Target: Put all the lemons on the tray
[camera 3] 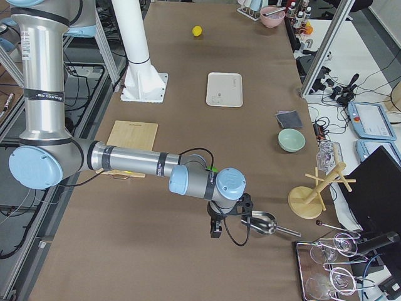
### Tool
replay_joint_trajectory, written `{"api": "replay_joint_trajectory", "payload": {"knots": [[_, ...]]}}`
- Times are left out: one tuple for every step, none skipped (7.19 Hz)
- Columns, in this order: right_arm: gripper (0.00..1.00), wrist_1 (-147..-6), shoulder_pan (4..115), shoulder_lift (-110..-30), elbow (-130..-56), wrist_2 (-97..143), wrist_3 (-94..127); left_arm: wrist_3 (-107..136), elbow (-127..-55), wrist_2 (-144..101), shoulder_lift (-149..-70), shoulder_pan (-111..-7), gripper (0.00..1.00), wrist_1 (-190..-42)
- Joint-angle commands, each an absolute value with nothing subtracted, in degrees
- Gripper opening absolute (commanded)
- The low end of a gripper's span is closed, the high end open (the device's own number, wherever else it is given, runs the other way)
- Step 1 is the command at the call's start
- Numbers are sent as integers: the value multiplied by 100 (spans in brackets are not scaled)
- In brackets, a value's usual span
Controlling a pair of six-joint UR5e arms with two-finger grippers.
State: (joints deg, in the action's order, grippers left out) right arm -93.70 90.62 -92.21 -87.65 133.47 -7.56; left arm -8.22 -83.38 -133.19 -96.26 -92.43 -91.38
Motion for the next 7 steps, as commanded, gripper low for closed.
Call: {"api": "replay_joint_trajectory", "payload": {"knots": [[100, -9369, 9062, -9237, -8780, 13351, -791, -800, -8306, -13307, -9624, -9002, 98, -9132], [100, -9378, 9062, -9255, -8763, 13351, -800, -582, -8201, -13324, -9624, -8852, 98, -9132], [100, -9378, 9053, -9264, -8728, 13351, -800, -493, -8235, -13498, -9589, -8842, 98, -9193], [100, -9378, 9044, -9264, -8719, 13351, -800, -501, -8174, -14266, -9554, -8842, 98, -9219], [100, -9387, 9035, -9272, -8710, 13351, -791, -536, -8278, -14552, -9475, -8842, 98, -9281], [100, -9387, 9026, -9281, -8710, 13359, -791, -449, -8427, -14563, -9344, -8737, 98, -9499], [100, -9387, 9018, -9281, -8710, 13368, -791, -231, -8551, -14563, -8916, -8545, 98, -9510]]}}
